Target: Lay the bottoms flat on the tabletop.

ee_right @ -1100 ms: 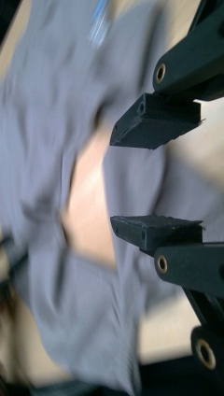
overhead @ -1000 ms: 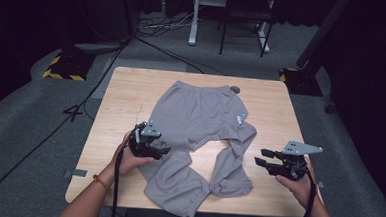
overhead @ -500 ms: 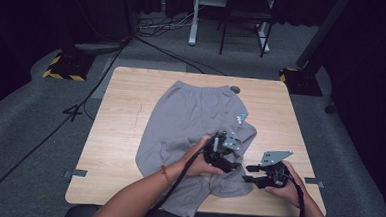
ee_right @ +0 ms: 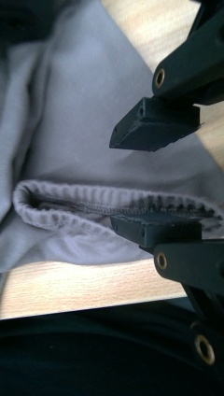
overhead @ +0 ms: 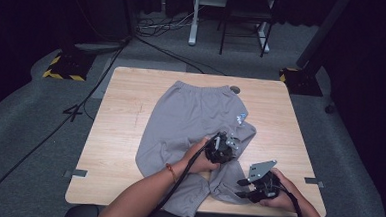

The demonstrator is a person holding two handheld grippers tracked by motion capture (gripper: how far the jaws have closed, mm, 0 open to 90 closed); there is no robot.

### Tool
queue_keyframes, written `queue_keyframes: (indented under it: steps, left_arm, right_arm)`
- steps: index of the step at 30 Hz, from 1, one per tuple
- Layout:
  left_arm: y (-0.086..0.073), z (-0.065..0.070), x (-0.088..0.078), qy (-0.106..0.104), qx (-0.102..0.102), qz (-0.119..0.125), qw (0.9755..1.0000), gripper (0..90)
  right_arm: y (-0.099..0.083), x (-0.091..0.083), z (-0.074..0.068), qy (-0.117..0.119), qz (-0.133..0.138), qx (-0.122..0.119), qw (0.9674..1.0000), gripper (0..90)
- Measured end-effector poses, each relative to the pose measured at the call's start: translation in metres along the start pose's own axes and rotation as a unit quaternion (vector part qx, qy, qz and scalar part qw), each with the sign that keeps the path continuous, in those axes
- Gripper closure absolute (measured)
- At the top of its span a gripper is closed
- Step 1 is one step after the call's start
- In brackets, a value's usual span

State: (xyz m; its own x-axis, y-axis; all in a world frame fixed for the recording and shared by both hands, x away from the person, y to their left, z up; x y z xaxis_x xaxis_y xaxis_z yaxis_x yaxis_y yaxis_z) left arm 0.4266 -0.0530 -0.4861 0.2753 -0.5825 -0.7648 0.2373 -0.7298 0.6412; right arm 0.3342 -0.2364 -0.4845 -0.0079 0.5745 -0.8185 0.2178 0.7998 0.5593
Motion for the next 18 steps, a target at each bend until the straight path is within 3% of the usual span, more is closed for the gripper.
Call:
queue_keyframes:
  steps: [2, 4, 8, 11, 13, 14, 15, 16, 18]
  left_arm:
    - [-0.004, -0.006, -0.009, -0.013, -0.013, 0.015, 0.9997, 87.3]
    - [-0.01, -0.012, -0.02, -0.004, -0.015, 0.025, 0.9996, 87.4]
    - [-0.027, -0.023, -0.044, 0.013, -0.02, 0.018, 0.9995, 87.5]
    - [-0.041, -0.026, -0.054, 0.013, -0.026, 0.002, 0.9996, 87.2]
    - [-0.05, -0.022, -0.058, 0.014, -0.016, -0.01, 0.9997, 86.3]
    - [-0.054, -0.02, -0.06, 0.015, -0.011, -0.015, 0.9997, 85.5]
    - [-0.057, -0.017, -0.061, 0.018, -0.01, -0.018, 0.9996, 84.0]
    - [-0.062, -0.015, -0.063, 0.025, -0.007, -0.018, 0.9995, 82.4]
    - [-0.067, -0.014, -0.066, 0.028, -0.009, -0.013, 0.9995, 81.8]
  right_arm:
    - [0.0, 0.001, -0.001, 0.005, -0.004, 0.002, 1.0, 57.3]
    - [0.0, 0.001, -0.001, 0.01, -0.007, 0.007, 0.9999, 57.9]
    - [-0.003, -0.004, -0.006, 0.04, -0.033, -0.001, 0.9987, 57.8]
    - [-0.003, -0.007, -0.013, 0.068, -0.069, -0.017, 0.9951, 56.5]
    - [-0.001, -0.008, -0.019, 0.08, -0.101, -0.043, 0.9908, 54.0]
    - [0.001, -0.01, -0.023, 0.075, -0.115, -0.047, 0.9894, 53.0]
    - [0.003, -0.011, -0.023, 0.068, -0.113, -0.049, 0.9901, 52.5]
    - [0.006, -0.013, -0.022, 0.057, -0.104, -0.053, 0.9915, 51.0]
    - [0.013, -0.016, -0.015, 0.017, -0.067, -0.036, 0.997, 47.8]
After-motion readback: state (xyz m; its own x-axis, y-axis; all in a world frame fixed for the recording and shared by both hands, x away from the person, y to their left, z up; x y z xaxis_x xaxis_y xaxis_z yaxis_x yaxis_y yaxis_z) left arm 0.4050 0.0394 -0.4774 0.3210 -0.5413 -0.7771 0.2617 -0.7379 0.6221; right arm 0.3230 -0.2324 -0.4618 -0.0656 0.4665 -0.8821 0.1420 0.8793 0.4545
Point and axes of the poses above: each handheld gripper's, and its own axes: x roughly forward along the jaws, y roughly out of its top, z roughly to its right, the point moved 1 cm from there along x, roughly forward along the jaws, and after that the axes turned 6 degrees about y, right-handed, at the moved point
